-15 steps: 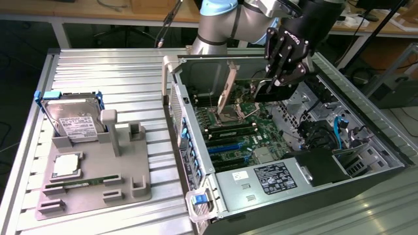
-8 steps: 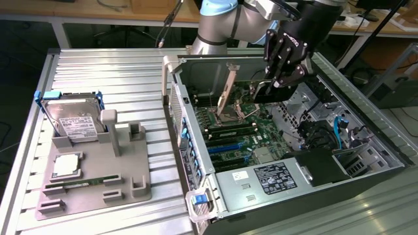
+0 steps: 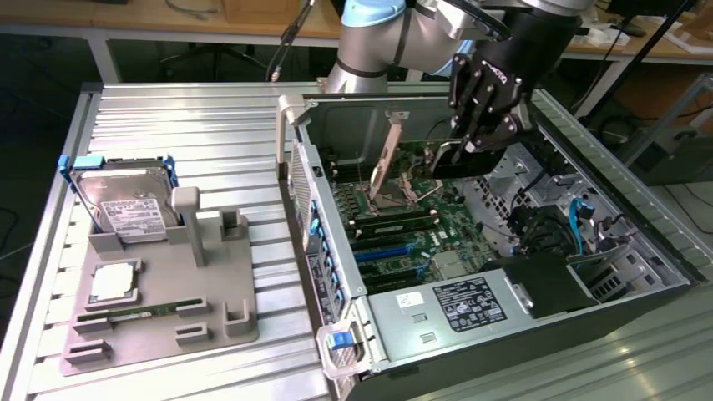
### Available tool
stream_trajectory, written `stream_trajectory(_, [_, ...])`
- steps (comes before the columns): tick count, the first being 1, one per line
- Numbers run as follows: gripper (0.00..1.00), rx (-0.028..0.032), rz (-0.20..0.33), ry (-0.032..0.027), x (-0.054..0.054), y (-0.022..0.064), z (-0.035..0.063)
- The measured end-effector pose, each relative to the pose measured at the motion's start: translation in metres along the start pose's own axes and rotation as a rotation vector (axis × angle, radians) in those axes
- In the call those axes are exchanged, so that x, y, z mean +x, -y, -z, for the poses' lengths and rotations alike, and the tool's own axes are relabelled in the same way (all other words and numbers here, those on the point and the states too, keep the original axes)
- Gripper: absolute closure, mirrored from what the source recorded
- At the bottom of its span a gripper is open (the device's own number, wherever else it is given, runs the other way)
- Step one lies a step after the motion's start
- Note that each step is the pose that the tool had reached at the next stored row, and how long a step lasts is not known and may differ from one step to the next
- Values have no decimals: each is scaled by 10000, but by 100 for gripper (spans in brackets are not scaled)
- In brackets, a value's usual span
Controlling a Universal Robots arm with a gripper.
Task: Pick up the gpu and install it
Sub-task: 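Insert the gpu into the slot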
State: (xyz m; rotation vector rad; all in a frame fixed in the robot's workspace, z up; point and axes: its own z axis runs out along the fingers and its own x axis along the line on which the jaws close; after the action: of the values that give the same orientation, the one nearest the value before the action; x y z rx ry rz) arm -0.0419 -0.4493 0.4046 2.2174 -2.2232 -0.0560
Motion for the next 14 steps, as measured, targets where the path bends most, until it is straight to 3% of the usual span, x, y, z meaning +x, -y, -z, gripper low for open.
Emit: stream_trajectory(14, [73,1,0,0,1,1,-51])
